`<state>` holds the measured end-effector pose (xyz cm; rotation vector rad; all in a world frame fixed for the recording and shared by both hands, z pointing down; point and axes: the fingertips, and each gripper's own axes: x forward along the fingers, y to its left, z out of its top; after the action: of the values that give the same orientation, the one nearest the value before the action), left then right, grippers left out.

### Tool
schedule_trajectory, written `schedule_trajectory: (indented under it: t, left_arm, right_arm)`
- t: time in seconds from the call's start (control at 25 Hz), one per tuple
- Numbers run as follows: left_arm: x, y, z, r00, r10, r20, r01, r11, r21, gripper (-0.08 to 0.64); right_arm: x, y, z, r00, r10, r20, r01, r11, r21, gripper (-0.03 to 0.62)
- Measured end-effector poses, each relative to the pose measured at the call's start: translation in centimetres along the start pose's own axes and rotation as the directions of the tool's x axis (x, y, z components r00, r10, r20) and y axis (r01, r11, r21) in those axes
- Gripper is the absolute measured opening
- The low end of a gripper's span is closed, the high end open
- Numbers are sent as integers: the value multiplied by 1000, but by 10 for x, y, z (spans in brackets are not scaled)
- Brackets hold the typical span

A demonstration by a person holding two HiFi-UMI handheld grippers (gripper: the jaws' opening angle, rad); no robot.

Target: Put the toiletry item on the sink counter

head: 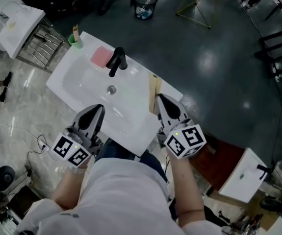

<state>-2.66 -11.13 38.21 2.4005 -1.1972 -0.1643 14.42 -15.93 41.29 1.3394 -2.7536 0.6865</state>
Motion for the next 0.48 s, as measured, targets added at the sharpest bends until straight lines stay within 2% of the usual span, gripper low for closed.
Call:
schedule_trajectory:
  t: [0.48]
  left_arm:
    - [25,34,-23,999,-1,-35,-1,998,-69,17]
  right_arm:
    - [58,-45,-33,982,-57,-180,37,993,-112,20]
